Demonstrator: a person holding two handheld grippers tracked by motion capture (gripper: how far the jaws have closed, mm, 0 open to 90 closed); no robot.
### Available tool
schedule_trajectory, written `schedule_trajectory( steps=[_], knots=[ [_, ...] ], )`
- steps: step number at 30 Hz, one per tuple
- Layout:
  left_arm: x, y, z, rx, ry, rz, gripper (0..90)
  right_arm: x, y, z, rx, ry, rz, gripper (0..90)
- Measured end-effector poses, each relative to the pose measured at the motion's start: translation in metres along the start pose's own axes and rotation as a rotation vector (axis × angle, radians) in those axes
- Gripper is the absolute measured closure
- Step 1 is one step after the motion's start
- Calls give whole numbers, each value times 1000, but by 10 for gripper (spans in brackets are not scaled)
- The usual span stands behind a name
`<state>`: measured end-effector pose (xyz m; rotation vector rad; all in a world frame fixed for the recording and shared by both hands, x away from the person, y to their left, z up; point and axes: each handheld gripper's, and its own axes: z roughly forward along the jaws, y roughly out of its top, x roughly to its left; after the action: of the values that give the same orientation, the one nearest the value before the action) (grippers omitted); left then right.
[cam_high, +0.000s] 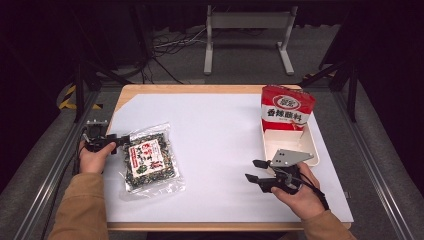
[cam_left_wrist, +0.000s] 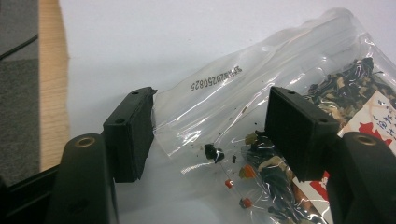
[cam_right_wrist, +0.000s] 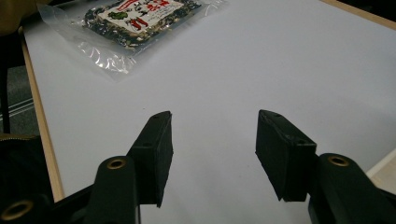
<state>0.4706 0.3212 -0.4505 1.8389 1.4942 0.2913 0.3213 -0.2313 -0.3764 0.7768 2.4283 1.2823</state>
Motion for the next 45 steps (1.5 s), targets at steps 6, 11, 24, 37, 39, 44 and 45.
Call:
schedule_trajectory(
  steps=[6, 11, 24, 37, 39, 44, 45],
  knots=[
    [-3, 2, 0, 17, -40, -61, 222, 0, 0, 0, 3, 5, 1, 463],
    [-1, 1, -8, 63, -34, -81, 223, -1, -1, 0, 2, 6, 3, 462],
    [-5, 1, -2, 47, -16, -8, 264, 0, 0, 2, 2, 12, 3, 456],
    [-36, 0, -5, 90, -20, 145, 882, 2, 0, 4, 8, 21, 3, 454],
    [-35, -2, -5, 77, -24, 155, 885, 2, 1, 4, 6, 22, 0, 454],
    [-33, 2, -10, 77, 19, 121, 563, 1, 1, 2, 0, 21, 2, 452],
    [-30, 2, -12, 79, 18, 101, 426, 1, 0, 1, -2, 22, 3, 451]
  ],
)
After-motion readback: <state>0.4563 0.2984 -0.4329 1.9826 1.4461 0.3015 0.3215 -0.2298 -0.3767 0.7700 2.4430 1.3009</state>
